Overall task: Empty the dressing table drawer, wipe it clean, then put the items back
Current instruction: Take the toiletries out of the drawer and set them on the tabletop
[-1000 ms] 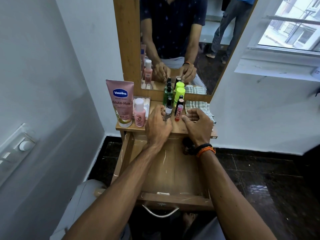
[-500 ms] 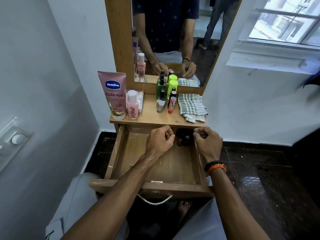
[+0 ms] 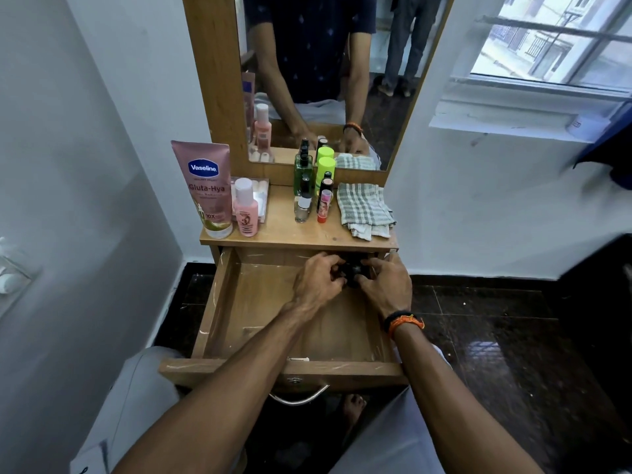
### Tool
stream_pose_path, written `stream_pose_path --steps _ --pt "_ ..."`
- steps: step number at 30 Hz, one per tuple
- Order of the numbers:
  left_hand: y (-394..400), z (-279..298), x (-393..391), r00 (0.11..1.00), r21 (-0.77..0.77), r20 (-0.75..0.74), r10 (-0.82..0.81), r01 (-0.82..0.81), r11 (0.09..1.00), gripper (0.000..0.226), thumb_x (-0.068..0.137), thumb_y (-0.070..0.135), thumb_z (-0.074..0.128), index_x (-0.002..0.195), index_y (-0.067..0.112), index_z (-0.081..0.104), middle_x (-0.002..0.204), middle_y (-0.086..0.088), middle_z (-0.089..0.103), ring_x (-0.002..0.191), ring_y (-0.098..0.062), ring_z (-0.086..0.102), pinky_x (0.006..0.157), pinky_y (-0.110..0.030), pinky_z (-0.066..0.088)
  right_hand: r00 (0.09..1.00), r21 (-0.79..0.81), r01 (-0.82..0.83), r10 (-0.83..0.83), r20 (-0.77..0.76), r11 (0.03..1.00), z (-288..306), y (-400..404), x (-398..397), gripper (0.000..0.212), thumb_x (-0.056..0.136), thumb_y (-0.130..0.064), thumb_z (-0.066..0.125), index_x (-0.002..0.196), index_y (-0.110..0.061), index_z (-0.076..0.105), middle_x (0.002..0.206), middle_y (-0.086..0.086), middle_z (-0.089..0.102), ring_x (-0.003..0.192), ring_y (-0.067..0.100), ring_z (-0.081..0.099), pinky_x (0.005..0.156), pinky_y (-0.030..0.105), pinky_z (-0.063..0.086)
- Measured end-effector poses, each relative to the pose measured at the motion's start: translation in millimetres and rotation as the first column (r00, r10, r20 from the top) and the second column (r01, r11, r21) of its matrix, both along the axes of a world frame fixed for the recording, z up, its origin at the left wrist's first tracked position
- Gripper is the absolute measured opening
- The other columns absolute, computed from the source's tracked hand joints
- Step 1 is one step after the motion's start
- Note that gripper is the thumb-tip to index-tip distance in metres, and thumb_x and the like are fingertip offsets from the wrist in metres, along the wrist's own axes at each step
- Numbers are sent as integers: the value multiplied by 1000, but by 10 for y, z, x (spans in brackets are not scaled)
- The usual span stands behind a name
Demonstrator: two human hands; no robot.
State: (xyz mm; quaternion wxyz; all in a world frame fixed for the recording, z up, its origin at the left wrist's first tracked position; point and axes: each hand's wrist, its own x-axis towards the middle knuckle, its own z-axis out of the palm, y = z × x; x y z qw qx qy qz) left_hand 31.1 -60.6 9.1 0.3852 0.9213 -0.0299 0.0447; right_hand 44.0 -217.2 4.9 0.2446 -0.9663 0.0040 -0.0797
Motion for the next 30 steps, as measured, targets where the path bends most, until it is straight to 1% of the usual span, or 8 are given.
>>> stream_pose_path --steps 2,5,13,18,23,25,27,30 --pt "-10 -11 35 1000 15 -16 -1 1 1000 43 83 19 77 125 16 69 120 -4 65 105 -19 64 89 -38 57 1000 7 2 -2 -22 1000 -27 10 13 45 83 -35 78 124 -18 70 122 8 55 110 26 57 90 34 51" --pt "-17 -32 70 999 36 -41 -17 18 999 44 84 19 76 127 17 68 123 -6 66 108 -21 64 90 -40 57 1000 18 16 -15 -24 1000 -50 14 16 43 82 -38 78 121 -20 72 122 8 55 108 27 58 88 35 52" --pt "-60 -65 96 1000 55 -10 16 -15 998 38 85 18 73 122 21 70 123 -7 64 107 -23 63 84 -40 57 999 40 38 -37 -26 998 -88 3 27 40 81 -42 78 116 -22 74 120 8 57 105 26 60 85 34 52" --pt "-93 -84 82 1000 49 -2 11 -11 999 35 84 16 73 118 21 71 122 -6 63 103 -24 64 82 -42 58 999 76 40 -38 -27 996 -113 -15 21 39 80 -41 80 114 -22 75 119 7 55 104 25 59 85 33 52" --pt "-78 -94 77 1000 -4 -3 17 -17 1000 33 79 13 78 112 18 72 118 -5 65 95 -20 65 79 -39 58 999 84 45 -42 -28 996 -117 -17 22 40 79 -40 82 114 -22 75 116 7 55 103 25 58 82 30 49" --pt "-76 -93 73 1000 -26 -8 23 -23 999 31 78 12 78 108 17 72 116 -4 65 88 -18 65 77 -38 58 998 79 53 -51 -27 995 -116 -17 18 40 78 -40 82 113 -22 76 113 7 54 102 25 58 80 29 47" --pt "-80 -86 61 1000 -46 -17 25 -25 999 29 77 11 79 104 16 72 112 -3 66 82 -17 66 74 -38 59 998 76 56 -54 -25 996 -115 -16 10 40 77 -40 82 113 -22 76 111 6 53 101 25 58 81 30 49" --pt "-80 -86 37 999 -74 -37 23 -26 997 28 77 9 78 102 17 70 103 1 70 80 -15 66 72 -39 60 999 75 44 -42 -27 996 -107 -18 -7 40 77 -40 82 113 -22 76 105 2 48 100 23 56 82 31 51"
